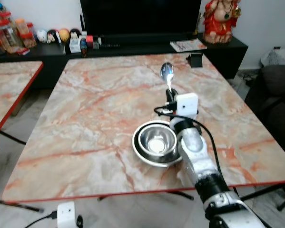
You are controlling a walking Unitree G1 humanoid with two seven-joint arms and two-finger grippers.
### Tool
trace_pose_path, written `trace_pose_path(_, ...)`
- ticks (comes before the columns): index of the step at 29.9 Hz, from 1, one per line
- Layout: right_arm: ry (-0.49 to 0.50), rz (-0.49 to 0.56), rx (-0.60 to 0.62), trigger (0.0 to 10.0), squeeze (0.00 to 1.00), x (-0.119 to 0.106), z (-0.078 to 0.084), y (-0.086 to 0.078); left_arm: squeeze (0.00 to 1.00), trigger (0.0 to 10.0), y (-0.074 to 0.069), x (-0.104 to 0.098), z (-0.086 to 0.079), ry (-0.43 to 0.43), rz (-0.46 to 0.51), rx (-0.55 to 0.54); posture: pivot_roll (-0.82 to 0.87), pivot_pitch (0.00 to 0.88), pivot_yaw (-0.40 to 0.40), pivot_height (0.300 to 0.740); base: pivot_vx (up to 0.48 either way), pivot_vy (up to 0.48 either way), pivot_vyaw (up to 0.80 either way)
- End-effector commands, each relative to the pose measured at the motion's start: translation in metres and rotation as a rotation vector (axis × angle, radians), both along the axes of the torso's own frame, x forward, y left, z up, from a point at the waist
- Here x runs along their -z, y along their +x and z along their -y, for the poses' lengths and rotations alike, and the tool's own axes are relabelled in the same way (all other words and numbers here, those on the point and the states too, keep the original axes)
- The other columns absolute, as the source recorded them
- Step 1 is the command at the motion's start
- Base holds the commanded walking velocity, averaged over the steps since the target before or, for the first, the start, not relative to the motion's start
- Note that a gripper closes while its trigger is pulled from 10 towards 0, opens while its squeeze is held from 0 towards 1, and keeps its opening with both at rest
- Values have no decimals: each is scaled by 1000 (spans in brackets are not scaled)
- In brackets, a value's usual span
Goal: Setting the table
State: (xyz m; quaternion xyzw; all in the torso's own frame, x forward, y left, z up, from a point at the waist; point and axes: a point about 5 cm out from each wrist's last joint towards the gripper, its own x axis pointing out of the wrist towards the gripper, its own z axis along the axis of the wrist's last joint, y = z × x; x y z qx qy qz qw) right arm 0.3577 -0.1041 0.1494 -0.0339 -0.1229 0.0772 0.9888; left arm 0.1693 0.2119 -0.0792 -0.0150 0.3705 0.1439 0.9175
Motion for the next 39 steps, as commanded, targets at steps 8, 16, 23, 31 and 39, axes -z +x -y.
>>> trace_pose_path(8, -13, 3, -9, 10000, 0, -3, -4, 1, 0, 10000, -4, 1, -4, 9, -19, -6, -27, 0, 8, 732, 0, -260, 0)
trace_pose_path(16, -16, -2, -4, 10000, 0, -2, -4, 1, 0, 10000, -4, 2, -4, 10, -20, -4, -28, 0, 8, 732, 0, -267, 0)
trace_pose_path(23, -18, -11, 0, 10000, 0, 0, -3, 0, 0, 10000, -4, 2, -4, 9, -20, -4, -28, 0, 9, 732, 0, -286, 0)
trace_pose_path(31, -17, -19, 1, 10000, 0, 1, -3, 1, 0, 10000, -4, 1, -5, 11, -20, -16, -27, 0, 8, 732, 0, -236, 0)
trace_pose_path(39, -27, -77, 10, 10000, 0, 10, -2, 1, 0, 10000, -6, 2, -6, 3, -26, -18, -28, 0, 8, 732, 0, 0, 0)
